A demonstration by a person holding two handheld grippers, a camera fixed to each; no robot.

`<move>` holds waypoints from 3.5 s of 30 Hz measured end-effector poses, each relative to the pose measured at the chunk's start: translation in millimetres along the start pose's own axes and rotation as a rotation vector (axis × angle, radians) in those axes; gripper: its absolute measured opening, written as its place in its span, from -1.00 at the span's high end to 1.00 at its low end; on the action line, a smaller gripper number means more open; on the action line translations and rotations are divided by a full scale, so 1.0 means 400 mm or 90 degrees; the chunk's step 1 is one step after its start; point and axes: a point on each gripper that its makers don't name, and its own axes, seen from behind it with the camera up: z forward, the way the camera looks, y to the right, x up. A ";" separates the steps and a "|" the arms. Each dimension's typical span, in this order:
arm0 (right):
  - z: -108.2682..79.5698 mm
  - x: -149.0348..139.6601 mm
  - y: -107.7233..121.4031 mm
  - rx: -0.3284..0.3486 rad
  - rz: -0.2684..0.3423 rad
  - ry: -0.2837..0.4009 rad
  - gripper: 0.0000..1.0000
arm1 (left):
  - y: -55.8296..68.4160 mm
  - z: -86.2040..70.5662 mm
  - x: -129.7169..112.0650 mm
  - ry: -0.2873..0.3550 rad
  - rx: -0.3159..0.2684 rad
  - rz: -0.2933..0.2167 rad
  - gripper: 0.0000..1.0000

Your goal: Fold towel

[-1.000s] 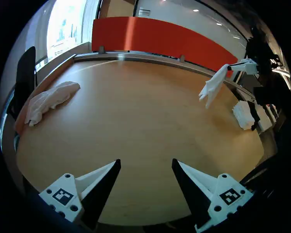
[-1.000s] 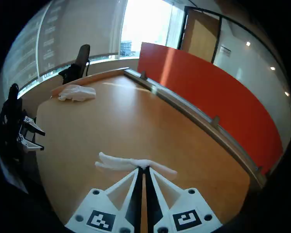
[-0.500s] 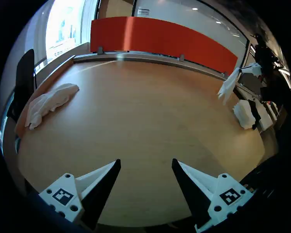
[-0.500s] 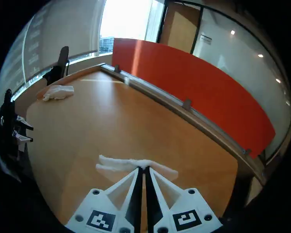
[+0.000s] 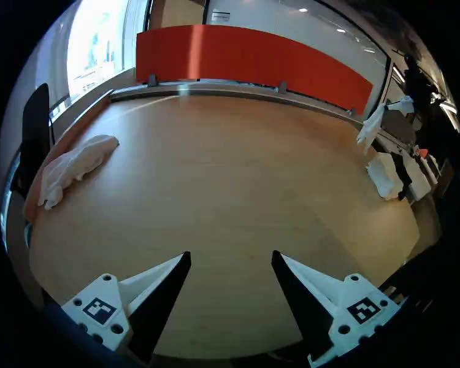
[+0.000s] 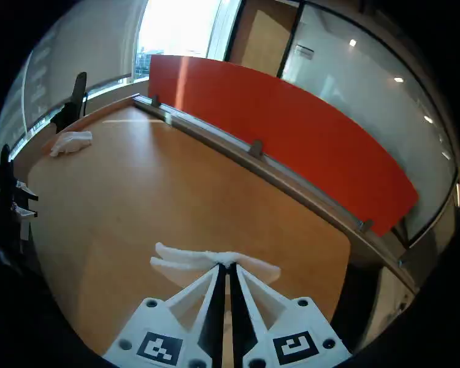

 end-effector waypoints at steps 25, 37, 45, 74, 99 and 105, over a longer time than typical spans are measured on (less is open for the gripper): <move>-0.109 -0.132 0.118 -0.042 0.034 -0.030 0.91 | 0.057 0.013 0.010 -0.005 -0.016 0.029 -0.96; -0.181 -0.329 0.133 -0.071 0.084 -0.070 0.91 | 0.079 0.021 0.012 -0.009 -0.030 0.047 -0.96; -0.201 -0.485 0.107 -0.085 0.132 -0.109 0.91 | 0.082 0.022 0.007 -0.013 -0.033 0.055 -0.96; -0.141 -0.737 0.075 -0.114 0.246 -0.199 0.91 | 0.054 -0.003 -0.018 -0.018 -0.014 0.049 -0.96; -0.142 -0.737 0.044 -0.116 0.251 -0.193 -0.28 | 0.049 -0.002 -0.015 -0.016 -0.015 0.046 -0.96; -0.142 -0.711 0.031 -0.117 0.258 -0.171 -1.00 | 0.052 0.001 -0.012 -0.014 -0.020 0.045 -0.96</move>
